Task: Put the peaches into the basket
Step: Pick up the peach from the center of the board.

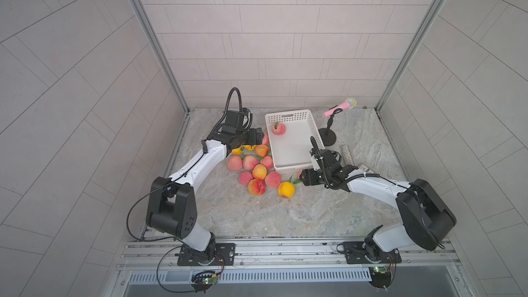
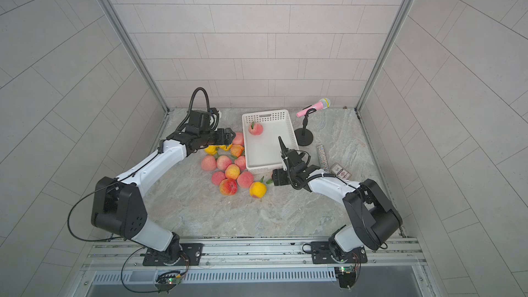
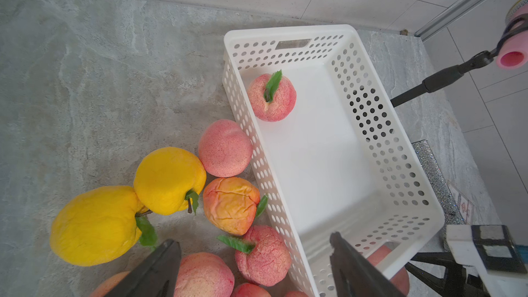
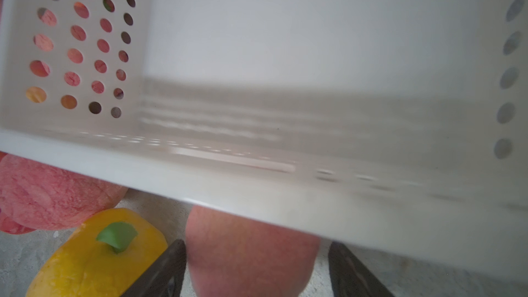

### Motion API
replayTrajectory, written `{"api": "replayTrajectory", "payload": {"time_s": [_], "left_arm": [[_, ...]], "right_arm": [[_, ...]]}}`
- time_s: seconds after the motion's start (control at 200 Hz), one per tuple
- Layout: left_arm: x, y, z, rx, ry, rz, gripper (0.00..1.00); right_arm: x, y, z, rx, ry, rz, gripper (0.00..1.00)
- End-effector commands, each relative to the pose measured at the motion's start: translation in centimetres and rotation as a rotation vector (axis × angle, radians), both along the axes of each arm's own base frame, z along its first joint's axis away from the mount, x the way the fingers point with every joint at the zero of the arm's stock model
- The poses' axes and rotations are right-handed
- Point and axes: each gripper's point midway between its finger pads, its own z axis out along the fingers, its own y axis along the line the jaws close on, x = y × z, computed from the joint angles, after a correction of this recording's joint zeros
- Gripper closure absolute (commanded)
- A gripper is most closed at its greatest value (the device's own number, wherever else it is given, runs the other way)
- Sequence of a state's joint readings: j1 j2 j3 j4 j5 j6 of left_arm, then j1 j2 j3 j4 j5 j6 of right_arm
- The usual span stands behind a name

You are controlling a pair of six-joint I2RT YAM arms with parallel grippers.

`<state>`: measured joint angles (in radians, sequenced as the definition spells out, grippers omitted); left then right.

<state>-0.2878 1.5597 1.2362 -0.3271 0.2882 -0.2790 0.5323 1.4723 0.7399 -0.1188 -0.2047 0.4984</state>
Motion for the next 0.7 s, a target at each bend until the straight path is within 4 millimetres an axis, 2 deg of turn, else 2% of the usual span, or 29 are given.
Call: {"api": "replayTrajectory", "payload": {"time_s": [0.0, 0.235, 0.345, 0.45, 0.695], "left_arm": [[-0.4, 0.5, 1.1, 0.0, -0.027, -0.004, 0.12], [-0.4, 0.7, 0.8, 0.016, -0.016, -0.001, 0.12], [-0.4, 0.7, 0.7, 0.016, -0.012, 0.001, 0.12], [-0.5, 0.9, 0.7, 0.019, -0.012, 0.005, 0.12], [-0.4, 0.8, 0.3, 0.015, 0.001, 0.004, 0.12]], "right_arm": [[0.3, 0.2, -0.6, -0.005, -0.005, -0.007, 0.23], [0.3, 0.3, -0.5, -0.005, -0.004, 0.001, 0.35], [-0.1, 0.0, 0.0, -0.017, 0.008, 0.006, 0.37], [-0.9, -0.2, 1.5, -0.009, 0.004, 0.02, 0.38], [-2.3, -1.2, 6.8, -0.01, -0.058, 0.047, 0.4]]}}
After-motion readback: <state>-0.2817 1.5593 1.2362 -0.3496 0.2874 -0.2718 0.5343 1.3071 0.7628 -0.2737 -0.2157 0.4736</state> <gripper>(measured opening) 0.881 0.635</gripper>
